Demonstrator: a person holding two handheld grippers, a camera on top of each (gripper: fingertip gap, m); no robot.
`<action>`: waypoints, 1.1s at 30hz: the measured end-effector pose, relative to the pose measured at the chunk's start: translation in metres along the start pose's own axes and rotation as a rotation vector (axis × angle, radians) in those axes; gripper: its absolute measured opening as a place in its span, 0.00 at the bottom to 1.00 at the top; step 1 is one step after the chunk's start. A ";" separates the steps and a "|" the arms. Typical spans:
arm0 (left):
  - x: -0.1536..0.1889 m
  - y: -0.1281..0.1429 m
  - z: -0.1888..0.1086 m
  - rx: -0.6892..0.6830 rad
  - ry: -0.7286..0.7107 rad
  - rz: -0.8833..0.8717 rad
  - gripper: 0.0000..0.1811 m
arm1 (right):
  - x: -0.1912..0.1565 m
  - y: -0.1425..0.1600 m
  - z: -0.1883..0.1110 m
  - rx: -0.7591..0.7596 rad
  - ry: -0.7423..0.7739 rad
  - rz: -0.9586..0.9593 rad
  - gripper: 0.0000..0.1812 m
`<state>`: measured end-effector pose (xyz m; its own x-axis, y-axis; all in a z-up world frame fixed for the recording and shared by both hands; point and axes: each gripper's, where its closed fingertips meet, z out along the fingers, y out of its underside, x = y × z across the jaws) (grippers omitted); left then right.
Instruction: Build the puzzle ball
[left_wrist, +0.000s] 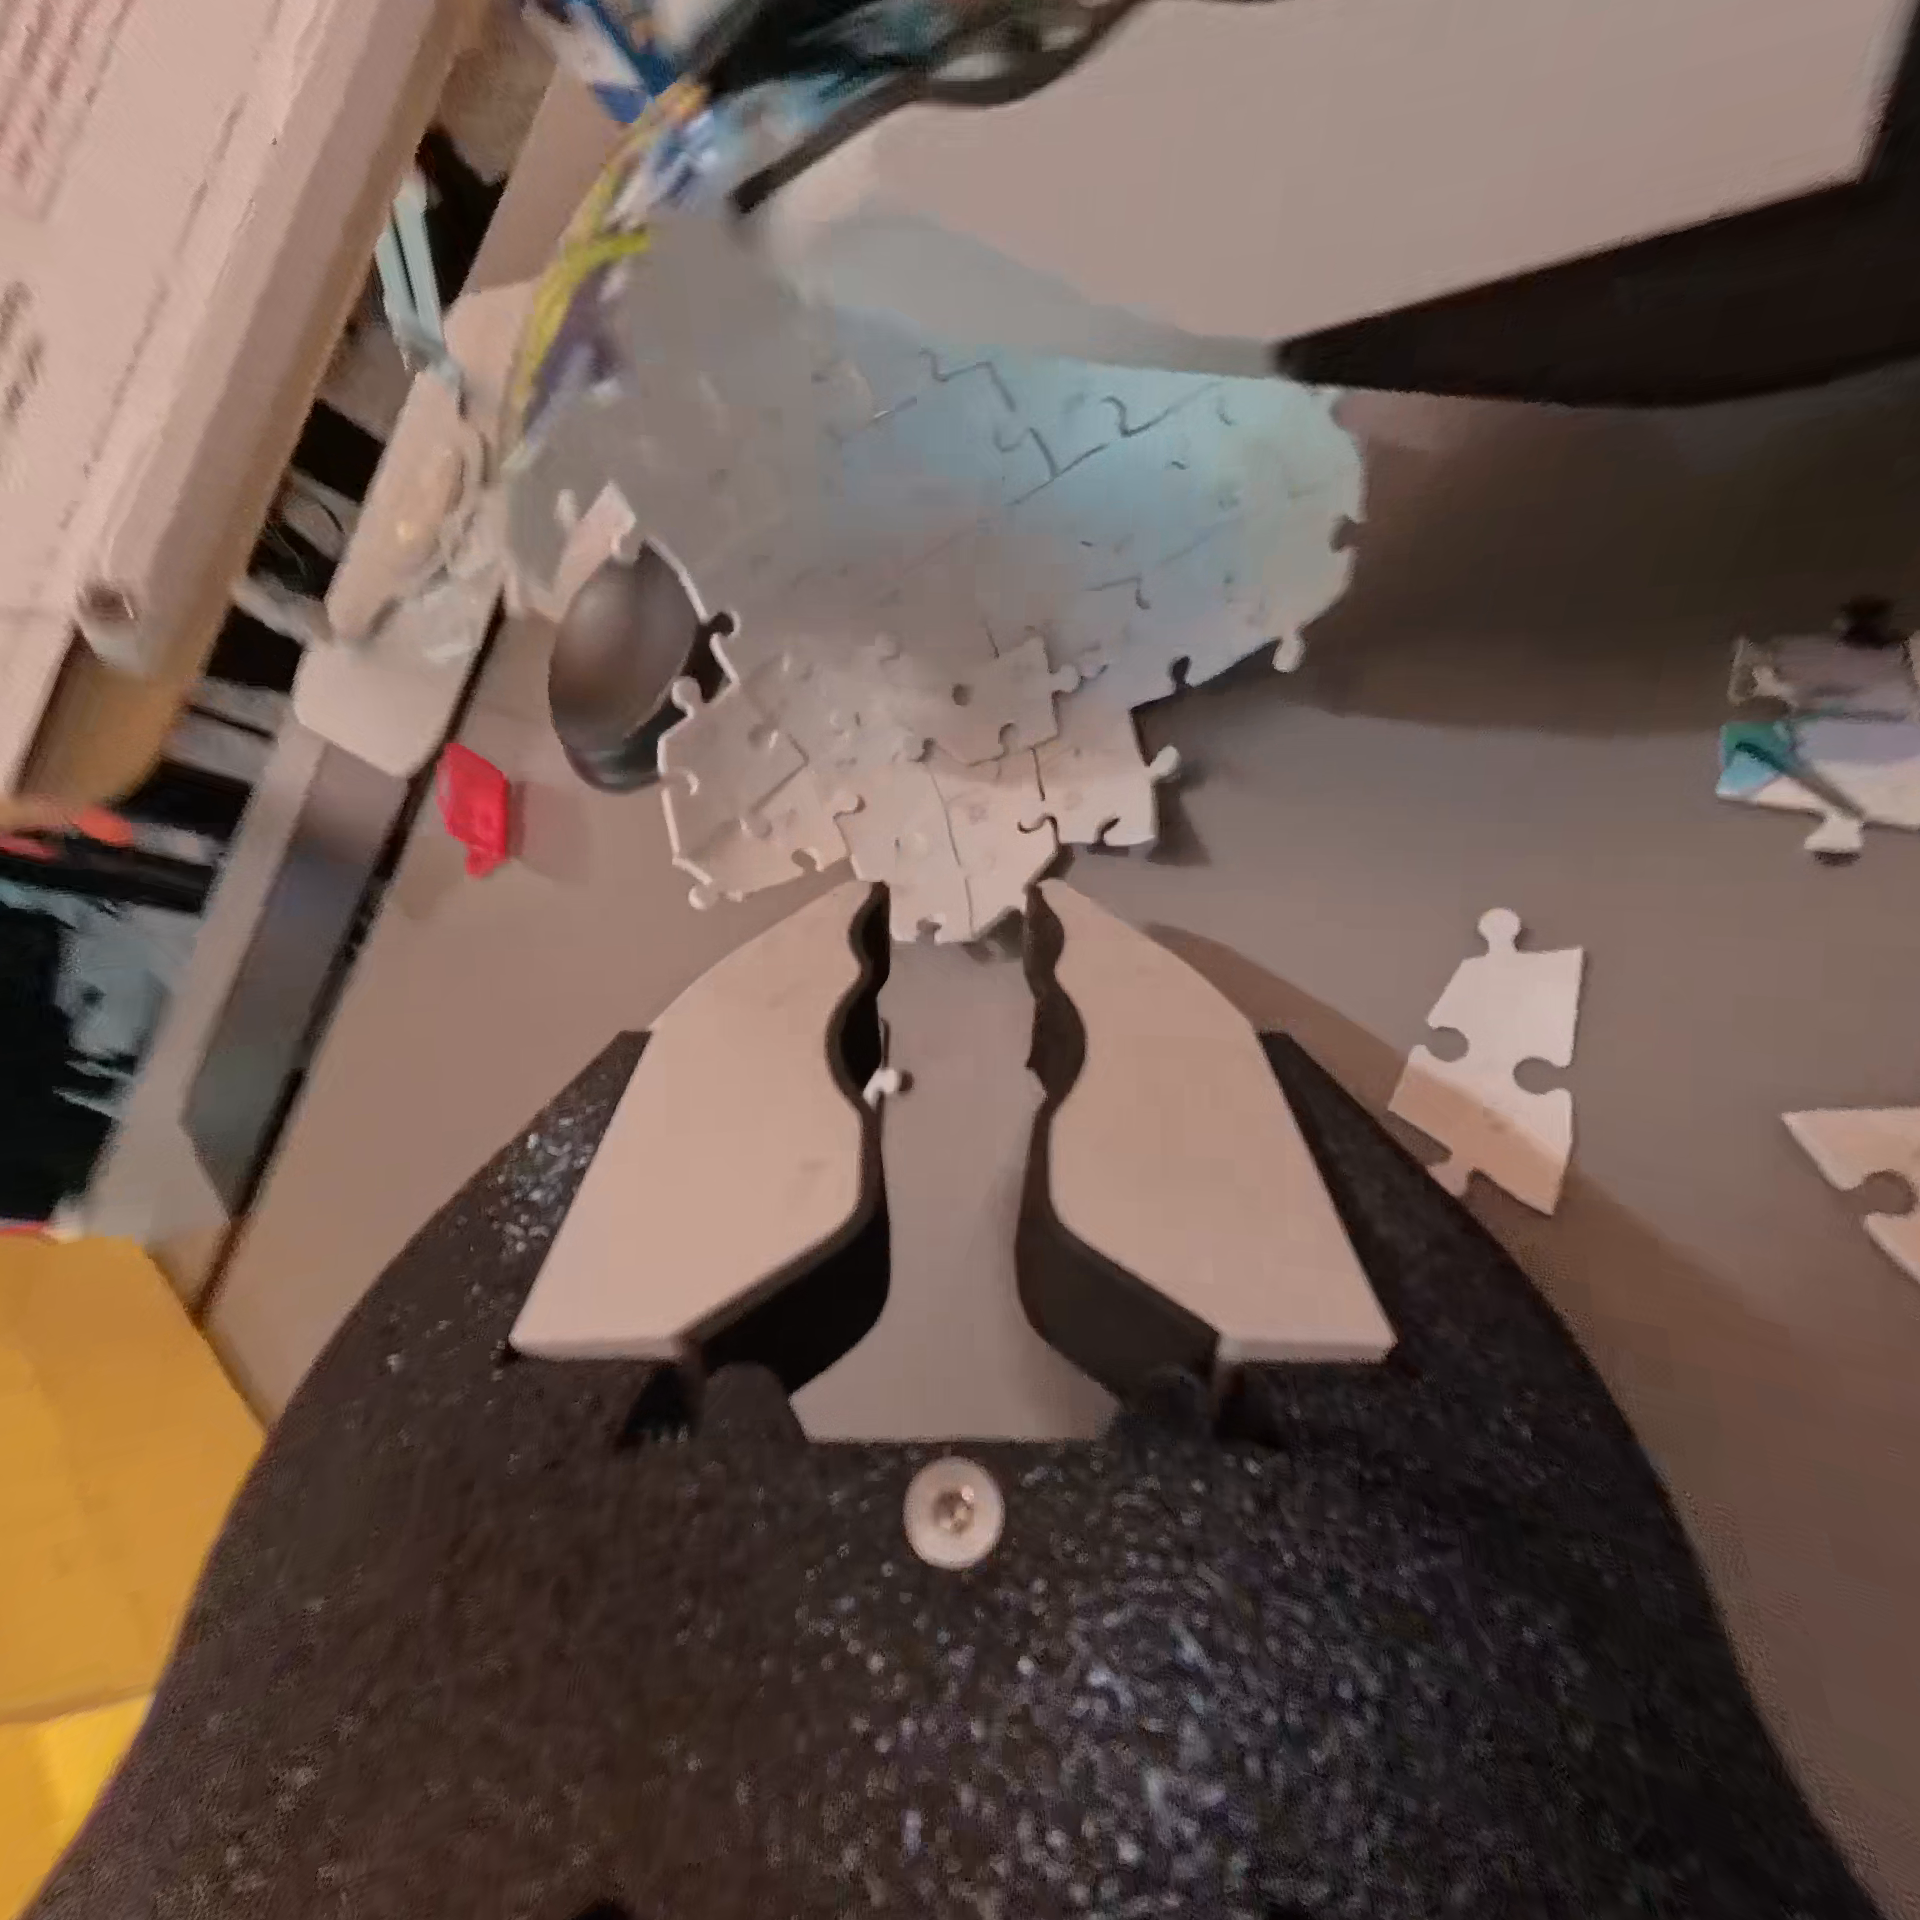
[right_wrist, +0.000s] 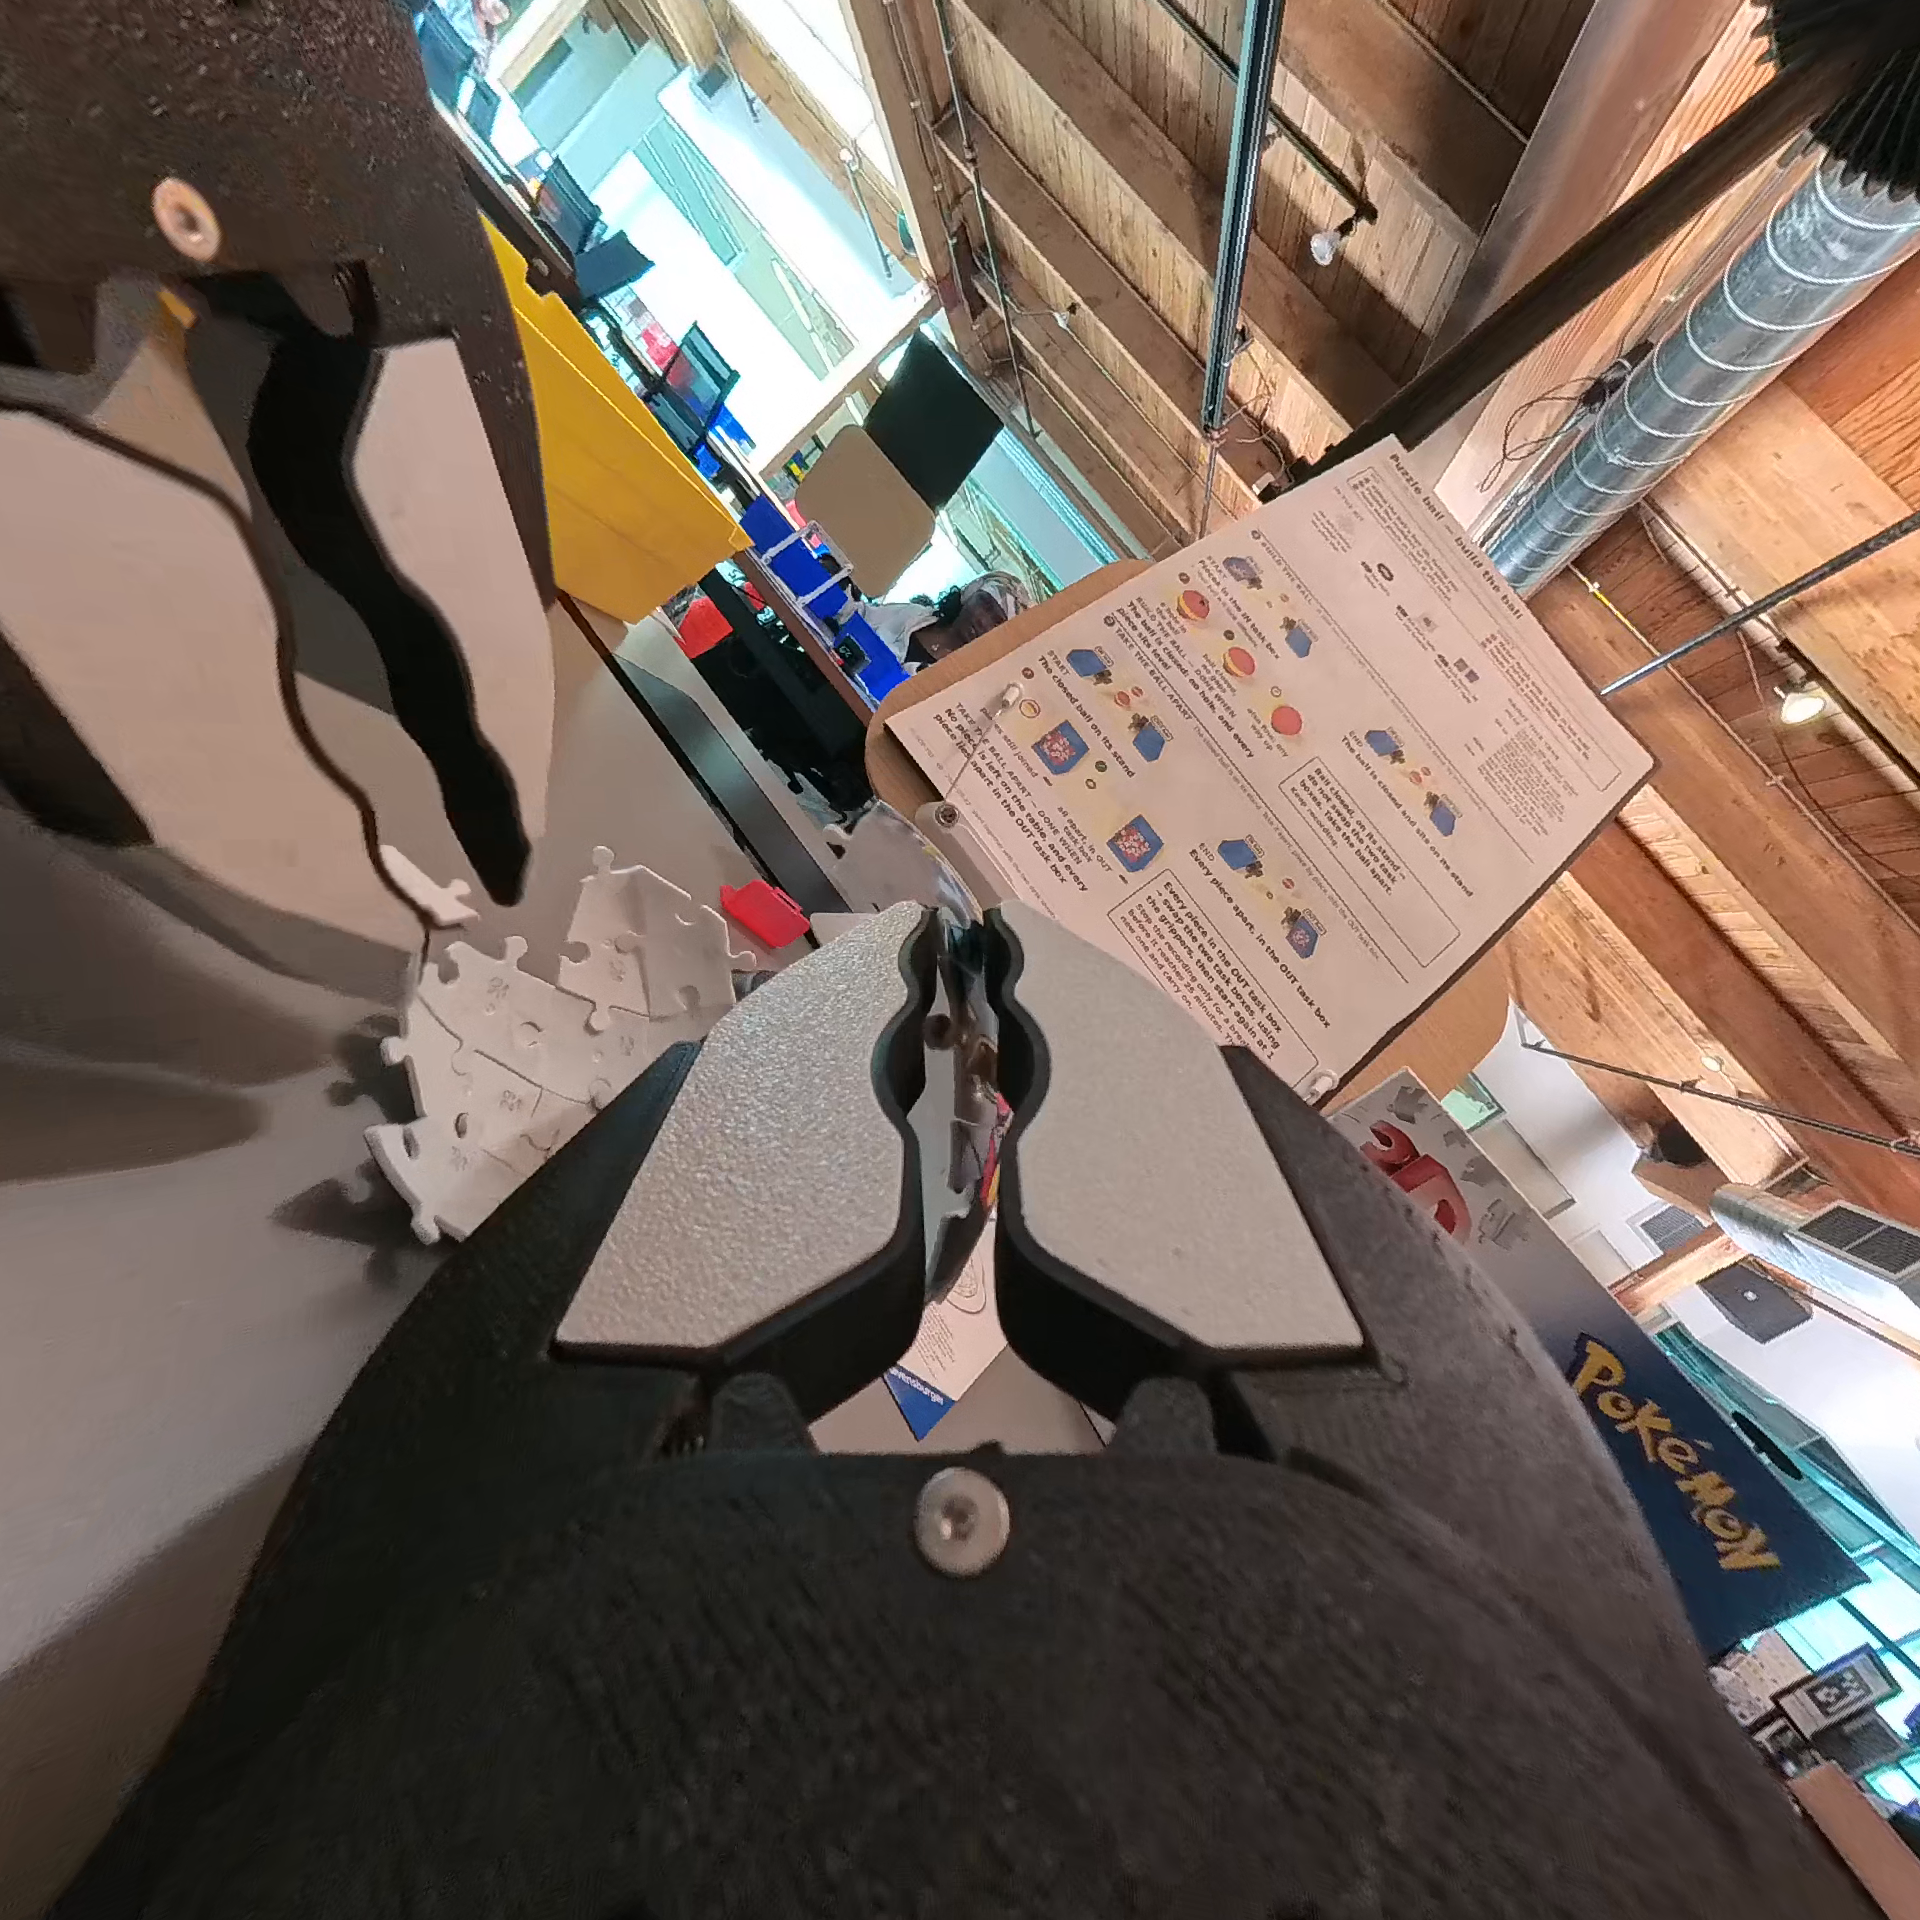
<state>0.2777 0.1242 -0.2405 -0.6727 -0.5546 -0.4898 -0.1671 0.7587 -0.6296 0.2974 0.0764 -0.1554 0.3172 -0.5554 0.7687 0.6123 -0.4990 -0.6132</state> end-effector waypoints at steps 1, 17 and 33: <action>0.002 -0.002 0.002 0.008 -0.008 0.063 0.13 | 0.000 0.000 0.000 0.003 -0.001 0.003 0.05; 0.015 -0.004 0.032 -0.016 0.045 0.494 0.13 | 0.006 0.011 0.007 -0.003 -0.005 0.014 0.04; 0.010 -0.001 0.038 -0.110 0.028 0.741 0.09 | 0.014 0.024 0.011 -0.020 0.005 0.071 0.04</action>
<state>0.2988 0.1052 -0.2678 -0.6549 0.1232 -0.7456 0.2670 0.9607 -0.0757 0.3246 0.0636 -0.1570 0.3557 -0.5935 0.7220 0.5735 -0.4713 -0.6700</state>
